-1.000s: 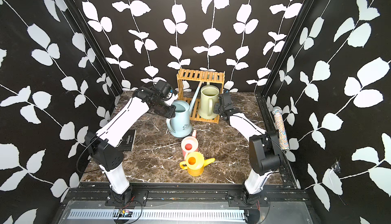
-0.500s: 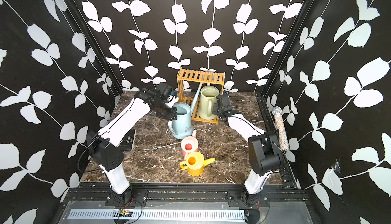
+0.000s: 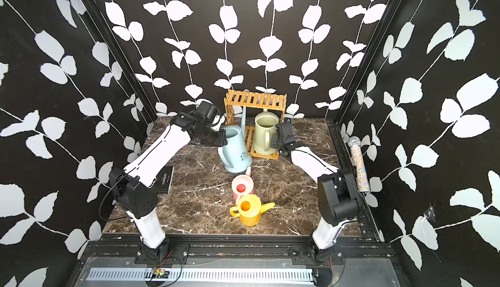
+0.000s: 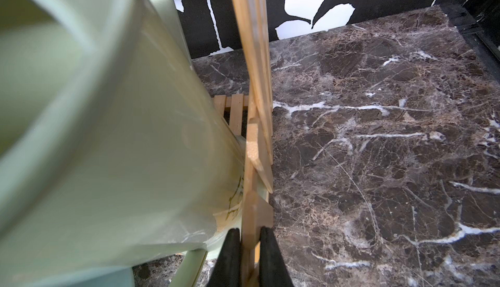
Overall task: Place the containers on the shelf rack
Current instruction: Adjust the shelf at the center of the board.
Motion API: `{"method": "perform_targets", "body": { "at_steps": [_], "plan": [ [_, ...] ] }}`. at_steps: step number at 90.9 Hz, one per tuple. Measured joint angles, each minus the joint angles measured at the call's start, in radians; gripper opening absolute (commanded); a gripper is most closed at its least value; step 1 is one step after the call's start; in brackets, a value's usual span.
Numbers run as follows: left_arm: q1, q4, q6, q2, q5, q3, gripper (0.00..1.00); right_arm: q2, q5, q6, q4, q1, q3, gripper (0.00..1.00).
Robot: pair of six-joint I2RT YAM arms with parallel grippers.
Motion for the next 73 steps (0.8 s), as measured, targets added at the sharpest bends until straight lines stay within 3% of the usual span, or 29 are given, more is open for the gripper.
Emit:
{"method": "perform_targets", "body": {
  "at_steps": [23, 47, 73],
  "plan": [
    [-0.005, 0.135, 0.075, -0.003, -0.050, -0.025, 0.00, -0.002, 0.000, -0.001, 0.004, 0.000, -0.004, 0.03],
    [-0.041, 0.298, 0.191, -0.057, -0.140, -0.151, 0.00, -0.002, -0.002, 0.001, 0.007, 0.001, -0.006, 0.03],
    [-0.046, 0.325, 0.250, -0.075, -0.190, -0.182, 0.00, -0.002, -0.002, 0.003, 0.011, 0.002, -0.008, 0.03]
  ]
}}
